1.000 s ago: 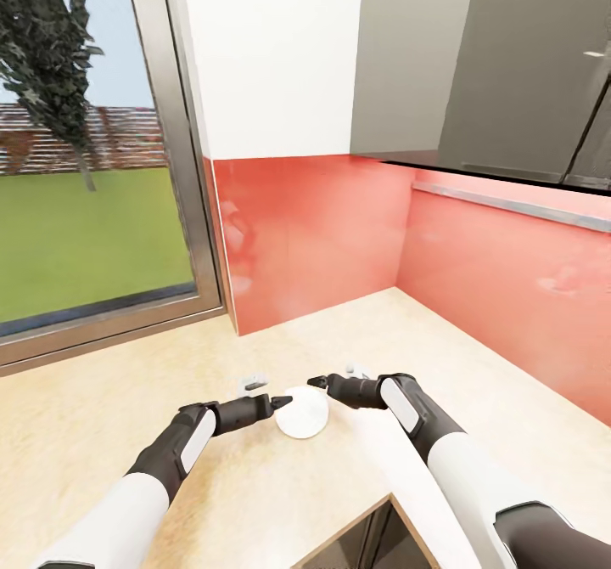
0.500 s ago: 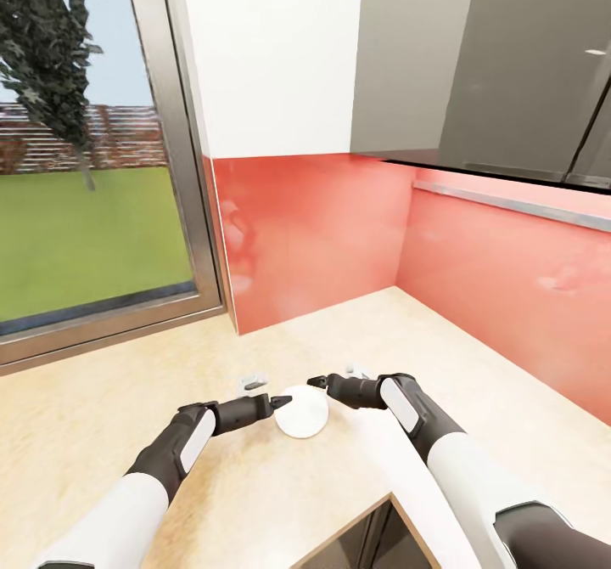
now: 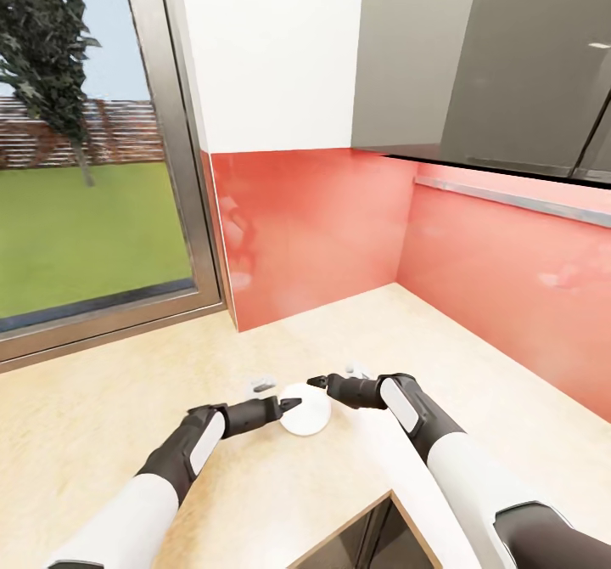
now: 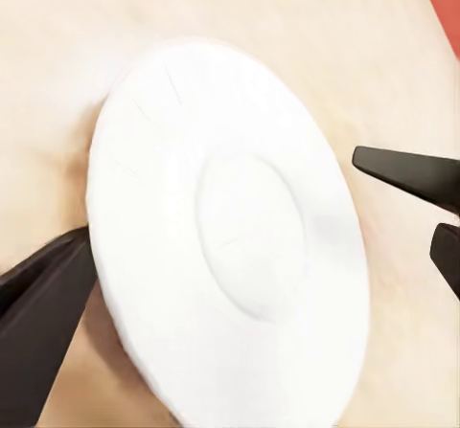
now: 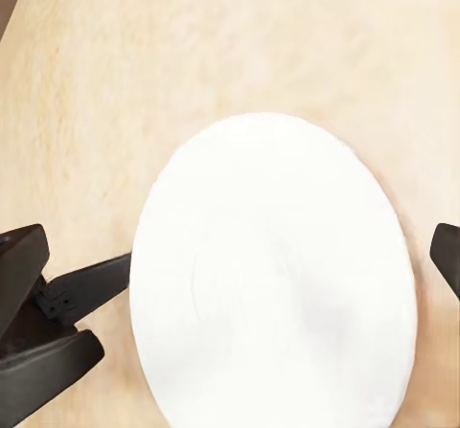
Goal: Set up a coffee station on the kitchen countertop: keep the coffee maker on the countertop, move the bottle of coffee from the kitchen shelf to the counter next to the coffee maker, place a paper coffee filter on top of the coffee maker, put the saucer next to the coffee maker with the coffee cup on the saucer, and place the electric kettle next to the coffee maker.
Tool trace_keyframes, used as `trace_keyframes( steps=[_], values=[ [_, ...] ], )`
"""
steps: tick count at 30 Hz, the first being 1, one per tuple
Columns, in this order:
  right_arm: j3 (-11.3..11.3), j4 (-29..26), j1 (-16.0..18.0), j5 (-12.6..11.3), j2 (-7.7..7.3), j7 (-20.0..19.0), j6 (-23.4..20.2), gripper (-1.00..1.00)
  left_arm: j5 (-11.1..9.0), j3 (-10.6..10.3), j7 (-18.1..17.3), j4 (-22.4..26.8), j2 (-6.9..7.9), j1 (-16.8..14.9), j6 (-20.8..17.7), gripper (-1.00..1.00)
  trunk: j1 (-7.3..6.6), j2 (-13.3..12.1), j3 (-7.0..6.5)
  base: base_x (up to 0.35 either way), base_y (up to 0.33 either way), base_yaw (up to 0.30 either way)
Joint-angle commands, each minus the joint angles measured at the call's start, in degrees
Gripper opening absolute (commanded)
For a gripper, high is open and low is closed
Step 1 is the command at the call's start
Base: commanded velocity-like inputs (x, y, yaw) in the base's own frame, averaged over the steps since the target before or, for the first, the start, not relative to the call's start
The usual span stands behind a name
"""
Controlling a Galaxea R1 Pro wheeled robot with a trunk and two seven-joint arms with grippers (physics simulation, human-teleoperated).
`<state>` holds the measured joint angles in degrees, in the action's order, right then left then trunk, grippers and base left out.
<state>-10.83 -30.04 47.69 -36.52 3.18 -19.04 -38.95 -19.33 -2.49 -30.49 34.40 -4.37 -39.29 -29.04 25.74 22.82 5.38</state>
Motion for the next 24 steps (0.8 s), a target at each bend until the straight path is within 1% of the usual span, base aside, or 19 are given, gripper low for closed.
trace_keyframes(
  steps=[1, 15, 19, 22, 24],
  values=[
    [-0.1, 0.0, 0.0, 0.1, -0.02, -0.1, -0.1, 1.00, 0.3, -0.2, 0.3, -0.1, -0.07, 0.0, -0.8, 1.00, 0.04, 0.1, 0.15, 0.000, 0.000, 0.000],
    [-0.1, 0.4, 0.0, 0.1, -0.01, 0.0, -0.1, 1.00, 0.3, -0.1, 0.3, -0.1, -0.13, 0.0, -0.8, 1.00, 0.04, 0.1, 0.16, 0.000, 0.000, 0.000],
    [-0.1, 0.4, 0.1, 0.1, 0.02, 0.0, -0.1, 1.00, 0.3, -0.1, 0.3, -0.1, -0.11, 0.0, -0.8, 1.00, 0.04, 0.1, 0.42, 0.000, 0.000, 0.000],
    [-0.1, 1.7, 0.0, 0.1, 0.03, 0.0, -0.1, 1.00, 0.3, -0.1, 0.3, -0.1, -0.11, 0.0, -0.8, 1.00, 0.04, 0.1, 0.46, 0.000, 0.000, 0.000],
    [-0.1, 3.9, 0.0, 0.2, 0.03, 0.0, 0.0, 1.00, 0.3, -0.1, 0.3, -0.1, -0.11, 0.0, -0.8, 1.00, 0.04, 0.1, 0.47, 0.000, 0.000, 0.000]
  ],
)
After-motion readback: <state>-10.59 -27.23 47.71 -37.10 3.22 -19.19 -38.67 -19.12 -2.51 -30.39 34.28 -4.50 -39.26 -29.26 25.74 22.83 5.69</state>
